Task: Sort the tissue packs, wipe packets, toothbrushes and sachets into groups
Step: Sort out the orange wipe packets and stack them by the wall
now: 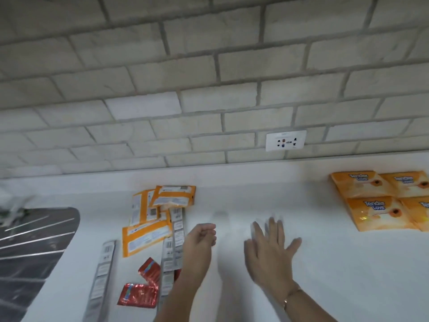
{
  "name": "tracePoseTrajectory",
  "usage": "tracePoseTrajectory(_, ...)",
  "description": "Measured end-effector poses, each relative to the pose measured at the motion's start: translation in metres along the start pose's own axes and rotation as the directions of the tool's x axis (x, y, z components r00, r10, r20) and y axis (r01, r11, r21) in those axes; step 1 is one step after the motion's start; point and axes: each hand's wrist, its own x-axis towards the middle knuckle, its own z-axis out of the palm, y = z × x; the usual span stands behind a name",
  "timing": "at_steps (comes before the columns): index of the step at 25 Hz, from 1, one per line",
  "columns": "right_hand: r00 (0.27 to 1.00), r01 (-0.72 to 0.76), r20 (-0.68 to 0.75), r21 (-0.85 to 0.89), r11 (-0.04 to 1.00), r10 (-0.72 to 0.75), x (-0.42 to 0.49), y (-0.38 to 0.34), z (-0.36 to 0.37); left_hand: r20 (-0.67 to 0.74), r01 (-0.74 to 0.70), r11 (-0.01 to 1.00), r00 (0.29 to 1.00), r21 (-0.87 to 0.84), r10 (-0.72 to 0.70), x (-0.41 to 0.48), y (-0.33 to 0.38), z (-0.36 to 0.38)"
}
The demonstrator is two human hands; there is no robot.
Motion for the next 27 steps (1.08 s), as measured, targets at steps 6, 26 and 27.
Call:
tracePoseTrajectory(6,0.991,0.104,0.094,-0.104,0.989,-0.094,0.016,-0.03,0.022,0.068,-0.126,0.427,0.987,0.895,0.148,0.078,0.033,-0.157)
tracePoseTrajectory(26,0.981,0.094,0.182,-0.117,0.989,-0.071,0.014,-0.031,0.015,0.35,-0.369,0.102,0.922,0.924,0.164,0.078,-0.036,-0.198)
tracePoseTrajectory(27,0.973,0.101,0.219,-0.111,0.989,-0.075,0.015,-0.03,0.013,0.337,-0.366,0.164,0.924,0.916,0.181,0.073,-0.034,-0.197)
